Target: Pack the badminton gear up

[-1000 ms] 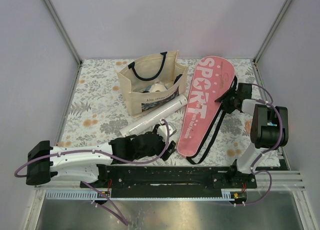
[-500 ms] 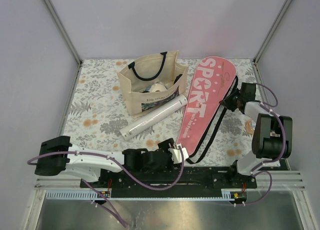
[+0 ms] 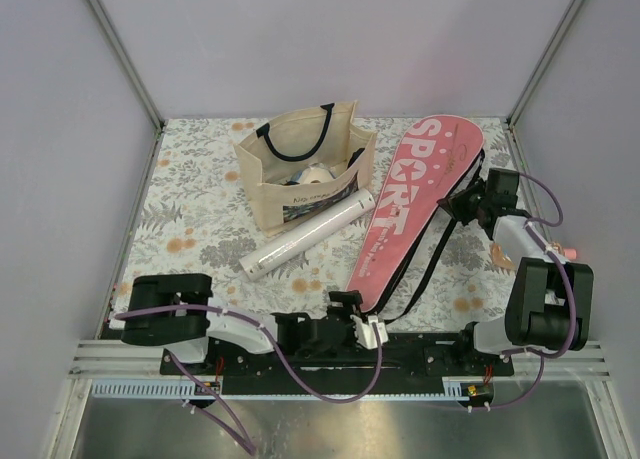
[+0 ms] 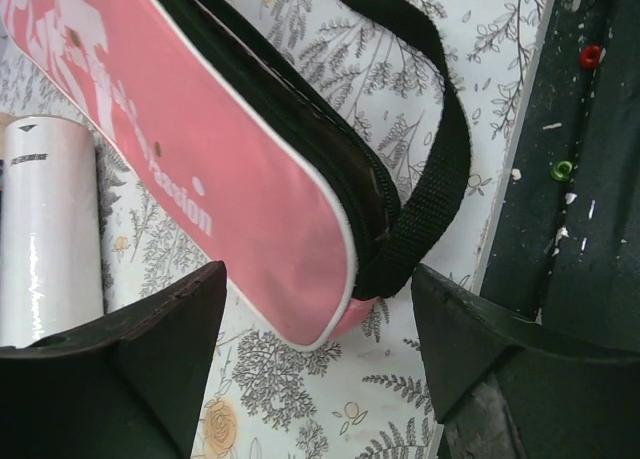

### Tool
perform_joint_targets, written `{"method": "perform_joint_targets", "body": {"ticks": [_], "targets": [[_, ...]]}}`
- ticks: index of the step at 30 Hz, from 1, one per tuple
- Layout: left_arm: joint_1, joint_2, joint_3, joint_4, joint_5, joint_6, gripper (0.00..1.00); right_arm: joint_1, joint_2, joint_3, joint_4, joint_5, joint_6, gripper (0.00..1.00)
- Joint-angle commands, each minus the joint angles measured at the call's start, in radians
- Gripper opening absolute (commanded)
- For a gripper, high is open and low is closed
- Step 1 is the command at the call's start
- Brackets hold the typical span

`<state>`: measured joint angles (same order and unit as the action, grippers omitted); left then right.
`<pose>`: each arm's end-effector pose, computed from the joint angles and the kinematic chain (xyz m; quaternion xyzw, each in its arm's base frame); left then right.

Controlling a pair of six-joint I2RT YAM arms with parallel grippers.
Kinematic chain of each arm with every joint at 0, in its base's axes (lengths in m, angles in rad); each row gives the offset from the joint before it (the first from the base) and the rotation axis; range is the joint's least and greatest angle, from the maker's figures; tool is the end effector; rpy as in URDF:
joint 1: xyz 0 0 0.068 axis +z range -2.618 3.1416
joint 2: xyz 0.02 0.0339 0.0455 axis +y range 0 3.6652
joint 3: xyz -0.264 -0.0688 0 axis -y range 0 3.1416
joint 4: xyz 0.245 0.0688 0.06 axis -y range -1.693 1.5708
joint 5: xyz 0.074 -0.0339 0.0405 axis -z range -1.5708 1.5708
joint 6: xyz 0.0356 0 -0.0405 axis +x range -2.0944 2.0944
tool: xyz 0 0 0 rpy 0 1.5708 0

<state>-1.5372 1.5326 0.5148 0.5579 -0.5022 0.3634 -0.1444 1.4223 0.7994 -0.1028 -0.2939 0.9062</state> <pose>0.0267 -0.2832 0.1536 0.5934 0.5851 -0.1071 0.5422 0.2942 -0.0324 0.2087 0.4005 0.8107 0.2748 0.3269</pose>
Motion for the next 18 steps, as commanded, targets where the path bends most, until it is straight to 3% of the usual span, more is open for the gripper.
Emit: {"method": "perform_joint_targets", "body": {"ticks": [1, 6, 18], "targets": [[-0.011, 0.063, -0.028, 0.194, 0.008, 0.029, 0.78, 0.000, -0.040, 0.026, 0.034, -0.044, 0.046, 0.00], [-0.024, 0.063, -0.058, 0.212, 0.024, -0.012, 0.79, 0.000, -0.034, 0.035, 0.031, -0.048, 0.054, 0.00], [-0.026, 0.261, 0.024, 0.355, -0.068, 0.042, 0.73, 0.000, -0.054, 0.018, 0.037, -0.063, 0.080, 0.00]]}}
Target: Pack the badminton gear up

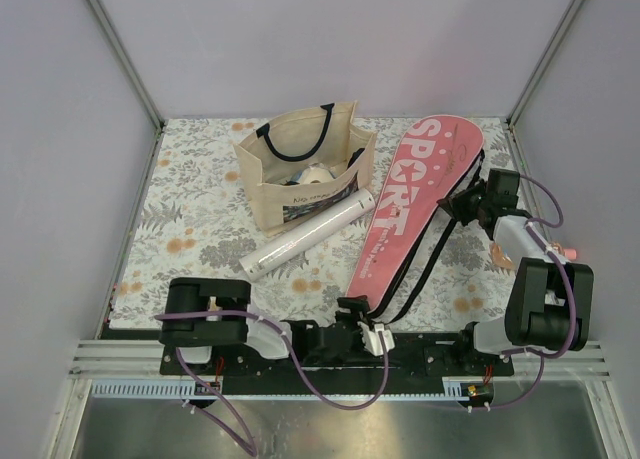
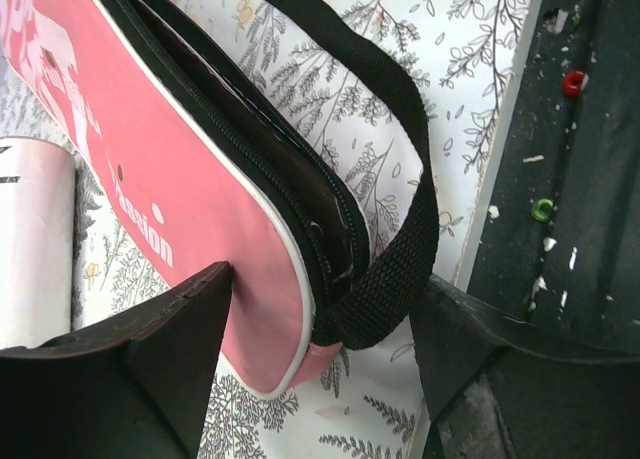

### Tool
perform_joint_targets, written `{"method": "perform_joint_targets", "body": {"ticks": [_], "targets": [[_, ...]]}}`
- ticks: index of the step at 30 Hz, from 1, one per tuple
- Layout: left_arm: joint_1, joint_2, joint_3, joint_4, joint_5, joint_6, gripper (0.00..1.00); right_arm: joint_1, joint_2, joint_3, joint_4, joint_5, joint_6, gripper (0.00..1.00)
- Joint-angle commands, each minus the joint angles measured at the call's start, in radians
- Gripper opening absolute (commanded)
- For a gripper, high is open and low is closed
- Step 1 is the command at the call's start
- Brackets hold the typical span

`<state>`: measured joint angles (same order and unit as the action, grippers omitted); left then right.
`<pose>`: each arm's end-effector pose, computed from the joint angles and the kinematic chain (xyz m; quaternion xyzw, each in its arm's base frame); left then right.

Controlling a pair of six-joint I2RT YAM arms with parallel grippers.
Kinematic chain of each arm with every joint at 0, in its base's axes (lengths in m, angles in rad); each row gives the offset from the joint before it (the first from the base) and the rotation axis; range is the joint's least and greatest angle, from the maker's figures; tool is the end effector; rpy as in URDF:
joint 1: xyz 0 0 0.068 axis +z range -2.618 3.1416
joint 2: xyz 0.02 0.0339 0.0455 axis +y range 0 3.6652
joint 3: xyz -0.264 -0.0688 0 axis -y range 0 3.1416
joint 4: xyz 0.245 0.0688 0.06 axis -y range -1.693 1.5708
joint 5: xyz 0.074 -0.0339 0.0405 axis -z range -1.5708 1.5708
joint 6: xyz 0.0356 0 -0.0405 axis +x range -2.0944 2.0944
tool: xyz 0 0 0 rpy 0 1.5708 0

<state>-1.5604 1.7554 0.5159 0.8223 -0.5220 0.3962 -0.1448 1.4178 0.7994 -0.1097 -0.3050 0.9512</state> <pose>0.0209 -0.3006 0.1184 0.5932 0.5690 -0.1090 0.5590 0.2932 -0.0320 0.2094 0.4169 0.8022 0.2861 0.3174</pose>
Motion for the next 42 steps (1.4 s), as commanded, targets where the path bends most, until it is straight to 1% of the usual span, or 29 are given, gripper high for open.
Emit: {"method": "perform_joint_targets", "body": {"ticks": [1, 4, 5, 6, 7, 8, 9, 11, 13, 15, 16, 19, 21, 22, 24, 28, 30, 31, 35, 38, 40, 42], "targets": [[-0.003, 0.032, 0.018, 0.095, -0.053, 0.009, 0.72, 0.001, -0.052, 0.015, 0.042, -0.055, 0.035, 0.00], [0.008, -0.003, 0.001, 0.094, -0.050, 0.007, 0.65, 0.001, -0.060, 0.006, 0.048, -0.059, 0.047, 0.00], [0.016, -0.016, -0.001, 0.086, -0.039, 0.003, 0.61, 0.001, -0.063, 0.000, 0.054, -0.059, 0.057, 0.00], [0.022, -0.022, -0.001, 0.078, -0.032, -0.005, 0.53, 0.001, -0.065, -0.006, 0.062, -0.062, 0.063, 0.00], [0.029, -0.031, -0.001, 0.068, -0.023, -0.011, 0.41, 0.001, -0.063, -0.009, 0.070, -0.068, 0.066, 0.00], [0.034, -0.043, -0.001, 0.058, -0.018, -0.019, 0.22, 0.001, -0.065, -0.011, 0.071, -0.072, 0.066, 0.00], [0.037, -0.053, -0.002, 0.055, -0.027, -0.028, 0.11, 0.001, -0.063, -0.012, 0.071, -0.080, 0.064, 0.00], [0.043, -0.088, -0.005, 0.031, -0.026, -0.045, 0.01, 0.001, -0.066, -0.017, 0.074, -0.092, 0.061, 0.00], [0.056, -0.141, -0.011, -0.006, -0.007, -0.078, 0.00, 0.001, -0.074, -0.019, 0.073, -0.098, 0.044, 0.02], [0.080, -0.198, -0.019, -0.057, 0.037, -0.131, 0.00, 0.002, -0.079, -0.011, 0.074, -0.129, 0.009, 0.14], [0.097, -0.235, -0.020, -0.107, 0.063, -0.169, 0.00, 0.001, -0.082, 0.001, 0.070, -0.149, -0.017, 0.22], [0.141, -0.348, -0.037, -0.211, 0.154, -0.273, 0.00, 0.001, -0.102, 0.064, -0.005, -0.186, -0.141, 0.40], [0.161, -0.430, -0.062, -0.256, 0.192, -0.325, 0.00, 0.001, -0.117, 0.122, -0.069, -0.197, -0.242, 0.48], [0.175, -0.466, -0.069, -0.276, 0.220, -0.357, 0.00, 0.001, -0.118, 0.164, -0.114, -0.198, -0.299, 0.51], [0.212, -0.543, -0.085, -0.319, 0.267, -0.423, 0.00, 0.001, -0.120, 0.257, -0.215, -0.152, -0.415, 0.55], [0.296, -0.692, -0.132, -0.368, 0.365, -0.543, 0.00, -0.002, -0.093, 0.406, -0.340, 0.045, -0.589, 0.60], [0.342, -0.764, -0.142, -0.402, 0.402, -0.589, 0.00, -0.019, -0.060, 0.451, -0.351, 0.124, -0.647, 0.59], [0.361, -0.792, -0.143, -0.425, 0.419, -0.605, 0.00, -0.033, -0.042, 0.466, -0.344, 0.132, -0.675, 0.58], [0.399, -0.873, -0.137, -0.491, 0.476, -0.623, 0.00, -0.085, 0.051, 0.512, -0.265, 0.109, -0.799, 0.55], [0.418, -0.902, -0.123, -0.535, 0.496, -0.616, 0.00, -0.134, 0.165, 0.616, -0.327, -0.047, -0.879, 0.54], [0.430, -0.912, -0.114, -0.558, 0.508, -0.614, 0.00, -0.148, 0.229, 0.694, -0.381, -0.066, -0.916, 0.54], [0.442, -0.921, -0.108, -0.584, 0.517, -0.614, 0.00, -0.168, 0.279, 0.731, -0.378, -0.069, -0.907, 0.54]]}}
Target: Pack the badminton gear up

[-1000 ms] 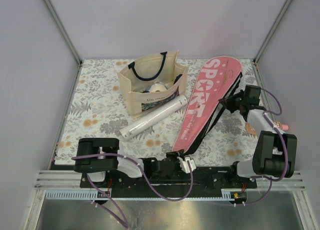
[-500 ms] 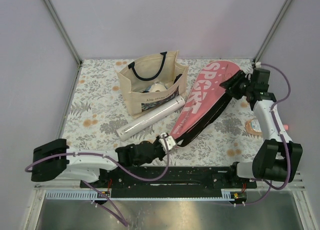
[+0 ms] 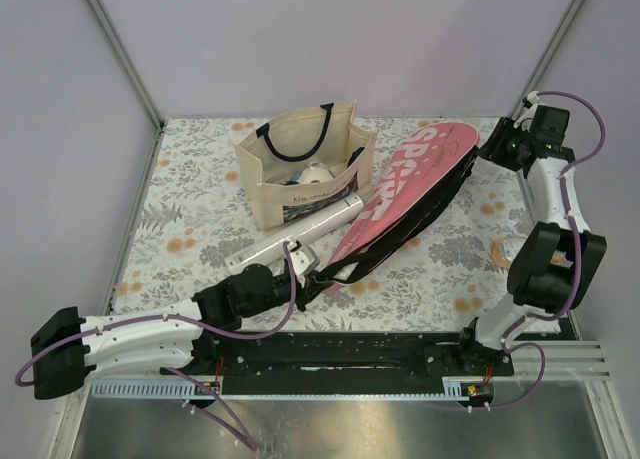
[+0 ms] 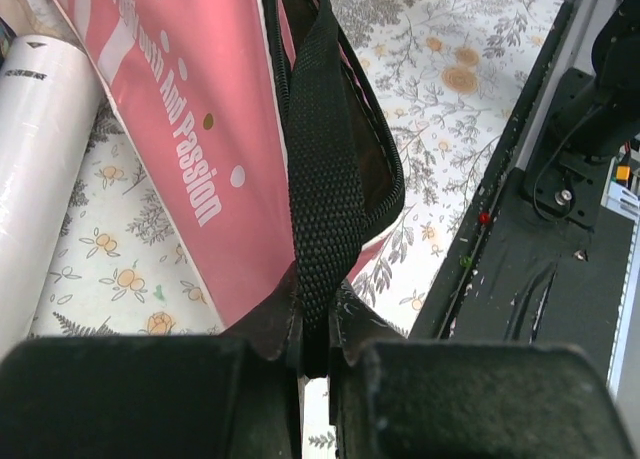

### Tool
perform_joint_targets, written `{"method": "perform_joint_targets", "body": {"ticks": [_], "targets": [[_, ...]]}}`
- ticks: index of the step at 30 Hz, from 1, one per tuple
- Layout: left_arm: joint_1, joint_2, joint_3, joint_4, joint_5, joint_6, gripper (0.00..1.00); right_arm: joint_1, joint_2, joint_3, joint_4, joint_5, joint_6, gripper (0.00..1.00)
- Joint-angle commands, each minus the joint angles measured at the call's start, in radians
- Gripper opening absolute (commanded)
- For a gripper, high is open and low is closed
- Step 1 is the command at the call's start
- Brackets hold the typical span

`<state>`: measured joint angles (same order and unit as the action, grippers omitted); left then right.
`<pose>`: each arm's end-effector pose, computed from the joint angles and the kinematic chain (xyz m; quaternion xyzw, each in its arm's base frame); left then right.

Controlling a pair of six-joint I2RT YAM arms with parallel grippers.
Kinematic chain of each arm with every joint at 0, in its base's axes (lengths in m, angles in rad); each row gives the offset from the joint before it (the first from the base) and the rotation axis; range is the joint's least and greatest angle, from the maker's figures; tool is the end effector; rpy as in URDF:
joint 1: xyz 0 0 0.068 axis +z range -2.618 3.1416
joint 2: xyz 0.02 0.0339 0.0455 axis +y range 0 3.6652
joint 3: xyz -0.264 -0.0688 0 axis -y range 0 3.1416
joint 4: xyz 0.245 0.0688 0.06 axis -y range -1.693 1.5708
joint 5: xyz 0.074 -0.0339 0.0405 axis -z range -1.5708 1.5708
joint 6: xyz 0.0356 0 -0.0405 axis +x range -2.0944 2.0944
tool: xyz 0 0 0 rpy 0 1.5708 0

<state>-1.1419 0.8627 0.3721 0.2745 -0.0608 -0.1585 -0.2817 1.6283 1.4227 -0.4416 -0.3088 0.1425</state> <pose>0.0850 -0.1807 0.2280 0.3509 0.6956 -0.3604 0.5130 0.3616 -0.0934 0.3207 0.1192 0.8792 0.1067 0.4488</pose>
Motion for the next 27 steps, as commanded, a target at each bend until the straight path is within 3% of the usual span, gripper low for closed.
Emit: {"method": "perform_joint_targets", "body": {"ticks": [1, 4, 6, 9, 12, 18, 22, 27], "targets": [[0.033, -0.036, 0.039, -0.041, 0.056, -0.062, 0.00, -0.040, 0.091, 0.119, -0.033, -0.062, -0.078, 0.53], [0.053, -0.057, 0.041, -0.047, 0.110, -0.070, 0.00, -0.054, 0.178, 0.186, -0.013, -0.019, 0.029, 0.51], [0.063, -0.063, 0.039, -0.044, 0.116, -0.078, 0.00, -0.063, 0.243, 0.240, -0.011, -0.084, 0.083, 0.52], [0.083, -0.051, 0.042, -0.031, 0.142, -0.088, 0.00, -0.062, 0.297, 0.239, 0.018, -0.162, 0.153, 0.63], [0.097, -0.031, 0.045, -0.021, 0.153, -0.104, 0.00, -0.063, 0.288, 0.129, 0.167, -0.213, 0.239, 0.66], [0.110, -0.024, 0.053, -0.004, 0.185, -0.118, 0.00, -0.063, 0.260, -0.013, 0.246, -0.250, 0.348, 0.64], [0.116, -0.017, 0.065, -0.014, 0.194, -0.113, 0.00, -0.063, 0.151, -0.177, 0.377, -0.231, 0.433, 0.76], [0.117, -0.024, 0.054, 0.002, 0.173, -0.125, 0.00, -0.063, 0.004, -0.318, 0.388, -0.150, 0.485, 0.77]]}}
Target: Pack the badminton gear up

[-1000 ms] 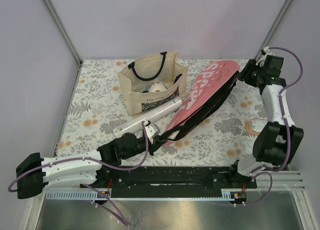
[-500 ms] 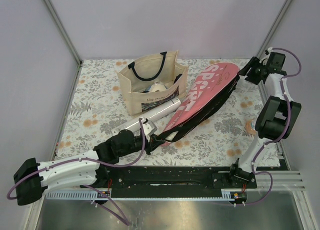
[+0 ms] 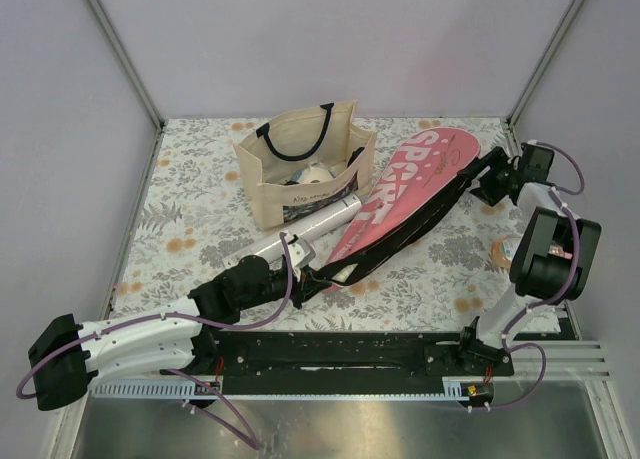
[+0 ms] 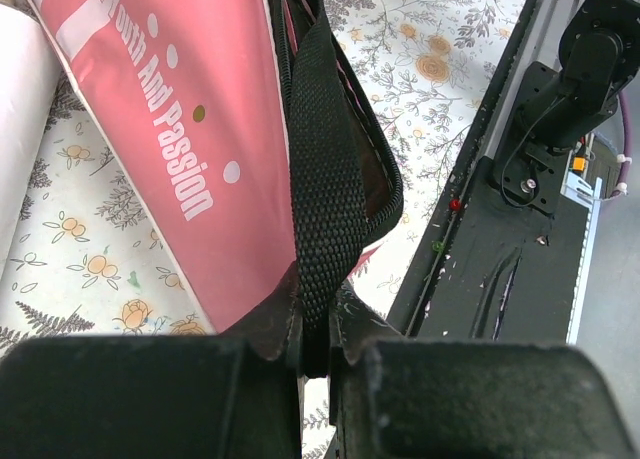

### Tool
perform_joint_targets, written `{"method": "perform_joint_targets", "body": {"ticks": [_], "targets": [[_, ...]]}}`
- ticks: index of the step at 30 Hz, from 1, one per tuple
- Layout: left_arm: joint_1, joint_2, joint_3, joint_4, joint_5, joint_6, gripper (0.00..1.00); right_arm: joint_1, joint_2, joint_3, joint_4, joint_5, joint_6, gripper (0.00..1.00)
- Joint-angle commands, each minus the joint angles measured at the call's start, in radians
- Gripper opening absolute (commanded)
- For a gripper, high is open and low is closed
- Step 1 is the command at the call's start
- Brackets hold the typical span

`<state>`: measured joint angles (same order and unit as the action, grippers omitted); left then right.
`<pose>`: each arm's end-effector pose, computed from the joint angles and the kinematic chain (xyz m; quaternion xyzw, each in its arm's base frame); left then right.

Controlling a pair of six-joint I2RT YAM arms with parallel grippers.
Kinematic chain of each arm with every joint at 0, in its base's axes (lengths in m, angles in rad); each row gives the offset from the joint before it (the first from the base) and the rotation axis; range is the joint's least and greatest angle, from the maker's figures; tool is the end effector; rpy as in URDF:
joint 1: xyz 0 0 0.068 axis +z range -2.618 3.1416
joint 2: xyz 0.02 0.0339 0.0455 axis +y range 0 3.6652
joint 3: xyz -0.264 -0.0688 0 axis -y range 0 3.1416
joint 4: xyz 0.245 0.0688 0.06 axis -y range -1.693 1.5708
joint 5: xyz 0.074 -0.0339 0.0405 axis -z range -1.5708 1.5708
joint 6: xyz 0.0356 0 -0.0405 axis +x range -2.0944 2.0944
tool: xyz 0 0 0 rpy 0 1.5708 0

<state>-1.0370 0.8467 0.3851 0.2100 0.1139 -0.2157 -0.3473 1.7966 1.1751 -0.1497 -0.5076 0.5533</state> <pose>0.0968 -0.1718 0.2286 0.3469 0.7094 -0.3951 0.4693 0.3713 -0.1160 0.2037 0.3001 0.8453 0.2688 0.3510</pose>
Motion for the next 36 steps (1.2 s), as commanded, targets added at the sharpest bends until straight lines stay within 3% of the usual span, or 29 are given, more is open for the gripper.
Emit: {"method": "perform_joint_targets", "body": {"ticks": [1, 6, 11, 14, 18, 24, 33, 36], "targets": [[0.014, -0.011, 0.037, 0.074, -0.006, -0.071, 0.00, 0.002, -0.190, -0.103, 0.111, 0.060, 0.082, 0.77], [0.017, -0.011, 0.040, 0.072, -0.014, -0.071, 0.00, 0.002, -0.311, -0.208, 0.092, 0.073, 0.106, 0.74], [0.017, -0.011, 0.038, 0.092, -0.003, -0.088, 0.00, 0.002, -0.433, -0.388, 0.113, 0.115, 0.164, 0.64], [0.017, -0.014, 0.034, 0.106, 0.003, -0.102, 0.00, 0.002, -0.486, -0.515, 0.237, 0.103, 0.235, 0.52], [0.017, -0.011, 0.035, 0.097, 0.009, -0.102, 0.00, 0.002, -0.444, -0.548, 0.300, 0.049, 0.253, 0.49], [0.015, 0.002, 0.037, 0.104, 0.018, -0.106, 0.00, 0.011, -0.362, -0.592, 0.501, -0.035, 0.310, 0.53], [0.017, 0.011, 0.040, 0.114, 0.027, -0.111, 0.00, 0.067, -0.217, -0.581, 0.656, -0.045, 0.379, 0.52], [0.015, 0.018, 0.038, 0.114, 0.018, -0.106, 0.00, 0.085, -0.186, -0.571, 0.709, -0.086, 0.408, 0.39]]}}
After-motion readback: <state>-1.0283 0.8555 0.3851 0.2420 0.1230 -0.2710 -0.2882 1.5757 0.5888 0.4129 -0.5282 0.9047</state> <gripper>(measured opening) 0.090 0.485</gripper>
